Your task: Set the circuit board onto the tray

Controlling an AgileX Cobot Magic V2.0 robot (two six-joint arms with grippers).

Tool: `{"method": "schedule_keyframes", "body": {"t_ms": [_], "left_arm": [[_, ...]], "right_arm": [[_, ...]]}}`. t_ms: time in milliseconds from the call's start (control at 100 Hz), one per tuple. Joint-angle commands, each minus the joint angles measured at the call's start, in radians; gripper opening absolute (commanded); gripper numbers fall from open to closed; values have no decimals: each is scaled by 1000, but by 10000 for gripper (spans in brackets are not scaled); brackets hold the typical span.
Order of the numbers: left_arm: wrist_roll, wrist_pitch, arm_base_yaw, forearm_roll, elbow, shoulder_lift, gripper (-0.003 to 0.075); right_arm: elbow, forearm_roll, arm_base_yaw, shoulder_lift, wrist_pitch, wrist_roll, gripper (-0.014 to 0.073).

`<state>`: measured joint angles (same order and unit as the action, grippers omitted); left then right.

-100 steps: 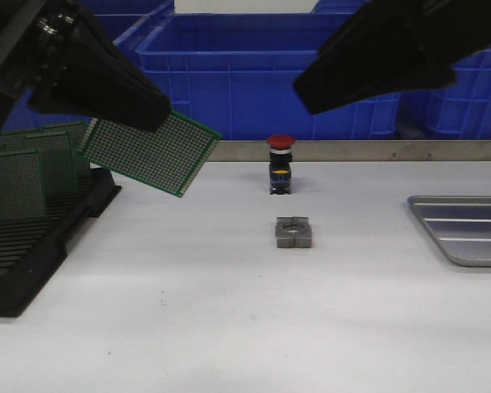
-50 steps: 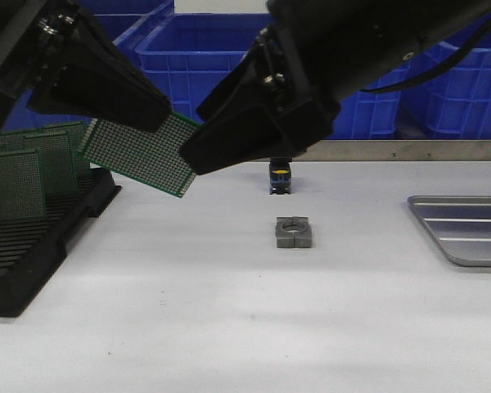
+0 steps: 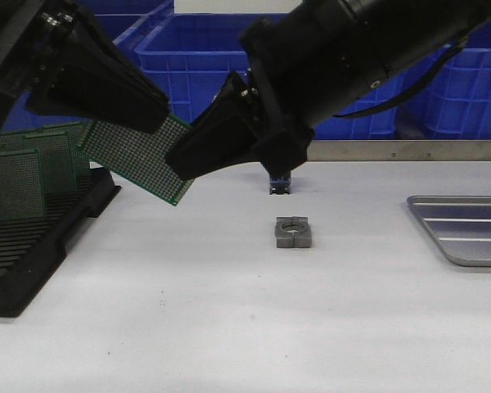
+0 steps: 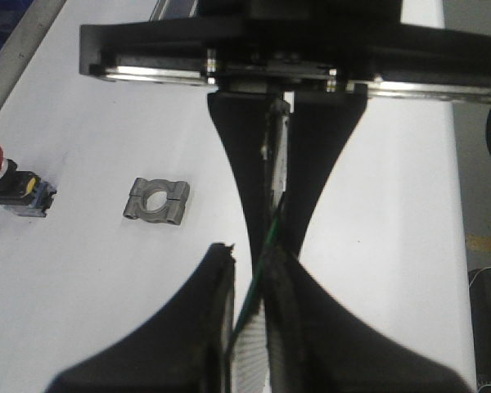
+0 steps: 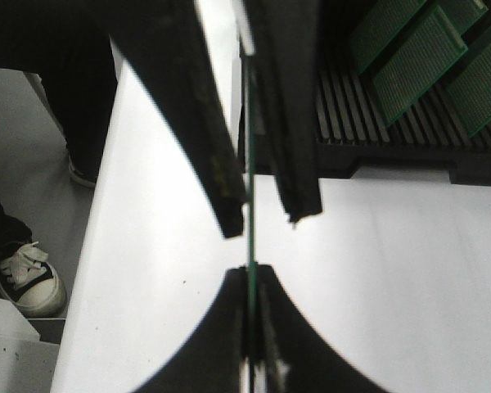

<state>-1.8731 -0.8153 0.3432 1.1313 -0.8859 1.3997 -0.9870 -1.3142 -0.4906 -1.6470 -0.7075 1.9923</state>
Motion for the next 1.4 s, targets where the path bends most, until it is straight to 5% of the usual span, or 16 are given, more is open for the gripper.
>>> {"method": "schedule_keyframes", "body": {"t_ms": [0, 90, 180, 510, 800, 1000, 1100, 1290, 1390], "left_arm": [[5, -8, 9, 62, -28, -33, 313], [5, 34, 9, 62, -28, -33, 497], [5, 110, 7, 62, -28, -35, 573], [5, 287, 7, 59, -28, -63, 567], [5, 285, 7, 59, -28, -63, 567], [5, 285, 7, 59, -28, -63, 567], [5, 286, 7, 47, -28, -63, 567], [5, 288, 7, -53, -28, -64, 567], [5, 305, 7, -106, -28, -69, 567]], "right_arm": [[-29, -66, 3, 37, -29, -6, -64], [-28, -66, 3, 37, -9, -76, -64], [-25, -65, 23, 37, 22, -225, -64], [27, -32, 288, 37, 18, -674, -64], [47, 2, 622, -40, 18, -786, -64], [47, 4, 733, -119, 15, -786, -50], [47, 47, 755, -124, 13, -785, 78], [47, 169, 766, -124, 48, -785, 636], [44, 189, 778, -123, 64, -785, 633]]}}
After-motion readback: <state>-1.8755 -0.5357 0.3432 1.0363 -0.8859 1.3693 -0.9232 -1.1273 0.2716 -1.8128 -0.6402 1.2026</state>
